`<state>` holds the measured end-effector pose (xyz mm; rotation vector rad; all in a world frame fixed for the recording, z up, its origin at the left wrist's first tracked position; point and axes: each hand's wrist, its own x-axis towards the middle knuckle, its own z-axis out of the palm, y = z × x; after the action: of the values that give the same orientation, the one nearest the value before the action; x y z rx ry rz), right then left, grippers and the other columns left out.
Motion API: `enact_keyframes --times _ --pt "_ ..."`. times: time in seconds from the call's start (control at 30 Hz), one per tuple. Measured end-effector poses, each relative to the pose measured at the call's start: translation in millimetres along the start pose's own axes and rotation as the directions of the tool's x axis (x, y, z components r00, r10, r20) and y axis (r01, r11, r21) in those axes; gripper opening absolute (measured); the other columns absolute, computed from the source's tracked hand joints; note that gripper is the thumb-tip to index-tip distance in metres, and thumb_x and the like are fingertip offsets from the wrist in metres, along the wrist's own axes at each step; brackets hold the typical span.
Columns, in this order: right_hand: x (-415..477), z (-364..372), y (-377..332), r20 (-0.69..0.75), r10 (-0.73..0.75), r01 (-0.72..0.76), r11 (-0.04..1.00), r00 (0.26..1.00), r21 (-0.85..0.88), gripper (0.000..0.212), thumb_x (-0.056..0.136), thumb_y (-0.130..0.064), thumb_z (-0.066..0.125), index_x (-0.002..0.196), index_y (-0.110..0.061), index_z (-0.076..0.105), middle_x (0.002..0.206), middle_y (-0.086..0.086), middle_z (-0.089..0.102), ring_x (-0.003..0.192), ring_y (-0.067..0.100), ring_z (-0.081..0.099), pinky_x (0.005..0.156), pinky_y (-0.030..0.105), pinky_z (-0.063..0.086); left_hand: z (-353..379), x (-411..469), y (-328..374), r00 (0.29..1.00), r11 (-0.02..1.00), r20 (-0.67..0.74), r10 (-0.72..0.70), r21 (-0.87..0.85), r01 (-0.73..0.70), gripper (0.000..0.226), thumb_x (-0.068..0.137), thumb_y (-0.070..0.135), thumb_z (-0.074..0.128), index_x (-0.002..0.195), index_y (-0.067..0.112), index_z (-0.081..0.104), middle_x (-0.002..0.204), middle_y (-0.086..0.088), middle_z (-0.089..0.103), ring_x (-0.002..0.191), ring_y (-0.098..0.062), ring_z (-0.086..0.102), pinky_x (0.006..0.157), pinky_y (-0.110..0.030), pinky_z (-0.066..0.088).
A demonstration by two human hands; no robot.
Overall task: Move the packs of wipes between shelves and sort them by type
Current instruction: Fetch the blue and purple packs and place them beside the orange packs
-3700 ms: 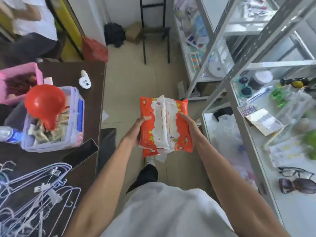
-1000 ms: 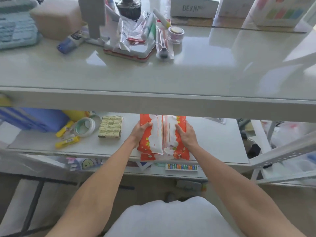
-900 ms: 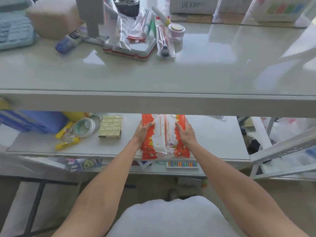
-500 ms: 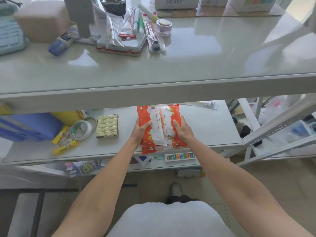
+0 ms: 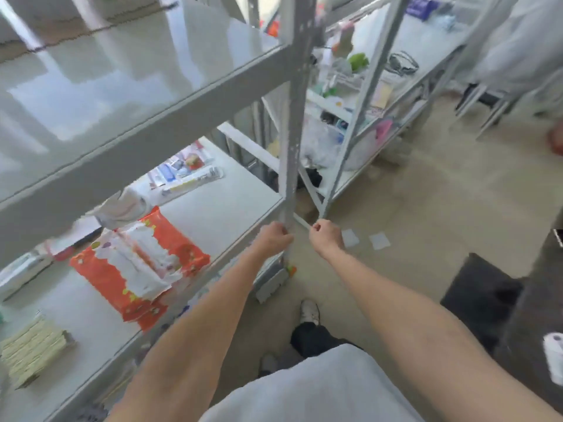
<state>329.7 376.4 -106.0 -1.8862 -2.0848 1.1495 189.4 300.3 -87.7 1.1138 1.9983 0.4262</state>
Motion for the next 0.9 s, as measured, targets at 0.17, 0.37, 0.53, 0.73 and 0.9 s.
enact_keyframes --times 0.17,0.37,0.53,0.73,0.9 --pt "35 -123 117 -0.156 0.322 -0.315 0.947 0.934 0.070 0.028 0.094 -0.021 0.054 0.112 -0.014 0.074 0.124 0.018 0.071 0.117 0.037 0.065 0.094 0.035 0.052 51 89 124 0.971 0.971 0.220 0.088 0.200 -0.133 0.048 0.081 0.042 0.057 0.111 0.005 0.066 0.114 -0.012 0.066 0.109 -0.028 0.063 0.093 -0.034 0.052" --pt "82 -201 219 -0.169 0.469 -0.449 0.882 0.867 0.143 0.030 0.096 -0.023 0.054 0.119 -0.014 0.072 0.129 0.021 0.067 0.123 0.038 0.061 0.103 0.039 0.051 159 159 253 0.917 0.911 0.361 0.172 0.294 -0.287 0.035 0.094 0.024 0.058 0.119 0.001 0.067 0.113 -0.017 0.066 0.114 -0.032 0.062 0.090 -0.033 0.049" --pt "149 -279 276 -0.178 0.499 -0.472 0.864 0.848 0.174 0.032 0.096 -0.028 0.056 0.123 -0.018 0.070 0.131 0.015 0.068 0.125 0.036 0.059 0.101 0.038 0.050 205 233 365 0.910 0.885 0.362 0.203 0.330 -0.329 0.032 0.093 0.022 0.059 0.111 -0.002 0.068 0.102 -0.017 0.066 0.103 -0.033 0.065 0.082 -0.034 0.051" --pt "244 -383 301 -0.204 0.490 -0.437 0.862 0.847 0.258 0.041 0.099 -0.029 0.055 0.136 -0.011 0.064 0.136 0.022 0.063 0.129 0.038 0.055 0.104 0.038 0.047 240 311 486 0.880 0.852 0.409 0.243 0.344 -0.395 0.034 0.093 0.025 0.057 0.117 0.004 0.068 0.104 -0.012 0.064 0.097 -0.029 0.061 0.082 -0.031 0.049" --pt "327 -442 318 -0.223 0.485 -0.418 0.861 0.845 0.289 0.038 0.098 -0.024 0.054 0.130 -0.009 0.067 0.130 0.025 0.065 0.125 0.040 0.058 0.102 0.041 0.050 260 386 545 0.884 0.819 0.404 0.237 0.406 -0.405 0.014 0.089 0.021 0.057 0.087 0.011 0.066 0.087 -0.012 0.062 0.083 -0.027 0.058 0.075 -0.036 0.054"
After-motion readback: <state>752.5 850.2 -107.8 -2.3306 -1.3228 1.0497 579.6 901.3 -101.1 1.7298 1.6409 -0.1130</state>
